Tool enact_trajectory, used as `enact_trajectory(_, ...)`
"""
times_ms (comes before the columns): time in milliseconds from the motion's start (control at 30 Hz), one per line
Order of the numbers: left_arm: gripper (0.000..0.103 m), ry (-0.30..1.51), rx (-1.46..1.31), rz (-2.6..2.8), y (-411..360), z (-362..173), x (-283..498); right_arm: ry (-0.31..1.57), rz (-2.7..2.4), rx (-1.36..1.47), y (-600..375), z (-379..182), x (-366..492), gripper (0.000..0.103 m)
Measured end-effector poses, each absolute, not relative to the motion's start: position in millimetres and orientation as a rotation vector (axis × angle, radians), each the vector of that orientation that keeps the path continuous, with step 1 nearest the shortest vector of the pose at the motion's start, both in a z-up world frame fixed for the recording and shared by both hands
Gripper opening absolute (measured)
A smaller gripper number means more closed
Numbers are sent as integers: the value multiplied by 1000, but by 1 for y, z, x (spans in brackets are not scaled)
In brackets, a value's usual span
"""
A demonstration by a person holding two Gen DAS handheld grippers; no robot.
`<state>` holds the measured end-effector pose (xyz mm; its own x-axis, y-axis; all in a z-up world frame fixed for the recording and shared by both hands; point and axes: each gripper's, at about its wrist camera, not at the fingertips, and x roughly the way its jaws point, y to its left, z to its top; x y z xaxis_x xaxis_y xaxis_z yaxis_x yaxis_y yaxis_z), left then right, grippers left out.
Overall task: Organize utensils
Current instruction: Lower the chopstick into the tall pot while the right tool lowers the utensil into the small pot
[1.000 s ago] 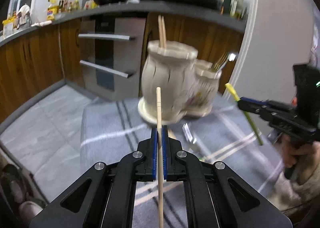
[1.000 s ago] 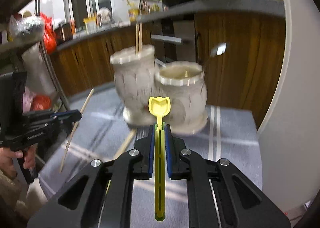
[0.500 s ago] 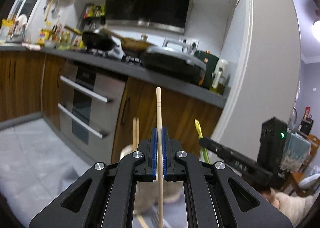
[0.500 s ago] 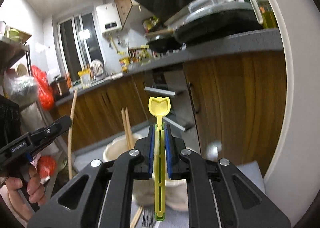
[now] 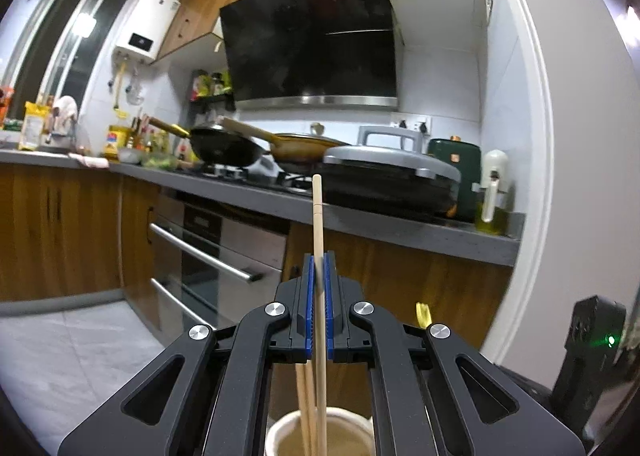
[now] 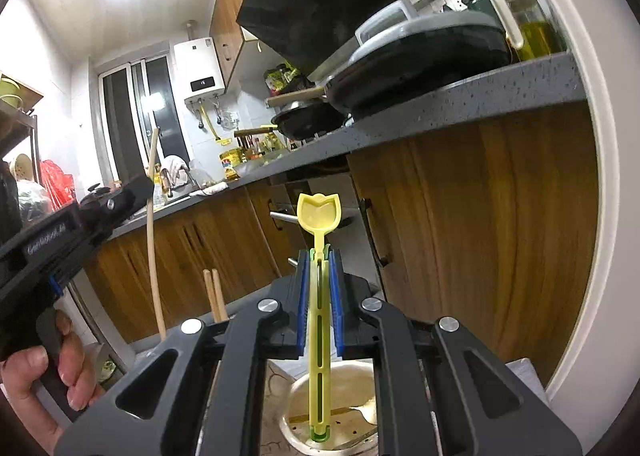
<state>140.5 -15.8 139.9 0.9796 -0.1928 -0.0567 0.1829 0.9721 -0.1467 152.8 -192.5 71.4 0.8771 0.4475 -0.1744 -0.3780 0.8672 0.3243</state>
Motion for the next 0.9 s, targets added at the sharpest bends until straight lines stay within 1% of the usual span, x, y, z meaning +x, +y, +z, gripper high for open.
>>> enact_trajectory(133,5,104,-91,-177,-19,124,141,259,444,239,-186,59,150,10)
enact_trajectory(333,5,175,-94,-196,-11,101,131,289,466,222,-187,44,147,10)
enact_trajectory(567,5,251,-73,-220,-7,81,118,299,461,187,-190,39,132,10)
enact_trajectory(767,5,275,1,-210,-16,68,109,321,448,169,-192,29,122,10)
enact_trajectory(900,5,305,1,-209,-17,62,108,334,443,181,-196,28,118,10)
